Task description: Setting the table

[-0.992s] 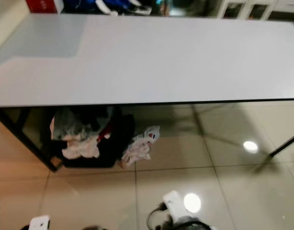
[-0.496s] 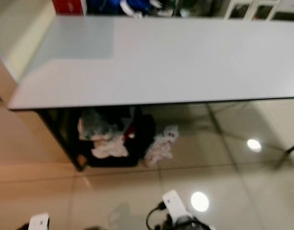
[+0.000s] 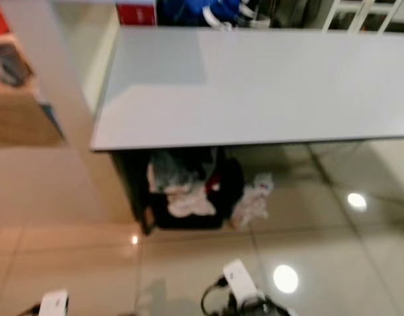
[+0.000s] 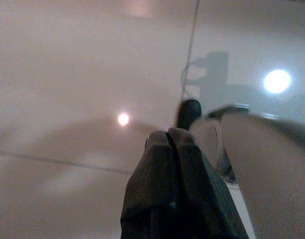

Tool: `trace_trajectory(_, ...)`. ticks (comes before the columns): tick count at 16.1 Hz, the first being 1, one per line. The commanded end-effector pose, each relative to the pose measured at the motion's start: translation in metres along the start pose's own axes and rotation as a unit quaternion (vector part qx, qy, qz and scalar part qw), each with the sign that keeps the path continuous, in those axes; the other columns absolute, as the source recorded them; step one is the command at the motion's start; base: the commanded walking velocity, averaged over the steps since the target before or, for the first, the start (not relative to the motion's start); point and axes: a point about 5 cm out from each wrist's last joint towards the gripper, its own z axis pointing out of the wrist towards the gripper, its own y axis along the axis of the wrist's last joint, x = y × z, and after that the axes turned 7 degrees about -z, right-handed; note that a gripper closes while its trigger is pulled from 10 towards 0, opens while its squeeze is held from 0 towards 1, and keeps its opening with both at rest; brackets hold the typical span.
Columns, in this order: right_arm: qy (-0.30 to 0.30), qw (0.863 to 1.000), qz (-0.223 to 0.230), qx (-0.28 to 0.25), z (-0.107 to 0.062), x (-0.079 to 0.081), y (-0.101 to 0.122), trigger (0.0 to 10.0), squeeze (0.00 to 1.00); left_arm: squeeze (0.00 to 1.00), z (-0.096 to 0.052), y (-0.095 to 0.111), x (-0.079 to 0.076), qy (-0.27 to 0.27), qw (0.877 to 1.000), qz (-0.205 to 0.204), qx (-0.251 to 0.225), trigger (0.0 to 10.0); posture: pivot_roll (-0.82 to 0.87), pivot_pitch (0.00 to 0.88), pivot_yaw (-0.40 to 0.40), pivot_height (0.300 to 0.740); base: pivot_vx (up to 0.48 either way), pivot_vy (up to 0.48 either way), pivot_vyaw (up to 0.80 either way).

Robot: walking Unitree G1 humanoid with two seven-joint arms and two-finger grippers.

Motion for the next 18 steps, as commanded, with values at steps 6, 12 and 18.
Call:
trace_trajectory(6,-0.012,1.0,-0.006,0.012,-0.002,-0.01,-0.009,10.0,0.0,0.0,0.001,0.002,-0.009,-0.015,1.0,-0.002,-0.005,10.0,-0.07,0.046,-0.016,0.74,0.0,0.476,0.0)
trace_trajectory(12,-0.055,0.998,0.01,-0.032,-0.003,-0.015,-0.004,10.0,0.0,0.0,0.005,0.053,-0.031,-0.07,0.987,0.095,-0.107,10.0,-0.07,0.058,-0.018,0.74,0.0,0.476,0.0)
trace_trajectory(18,-0.092,0.896,0.083,-0.427,-0.057,-0.107,0.167,10.0,0.0,0.0,-0.087,0.184,-0.108,-0.296,0.831,0.131,-0.453,10.0,-0.07,0.058,-0.027,0.74,0.0,0.476,0.0)
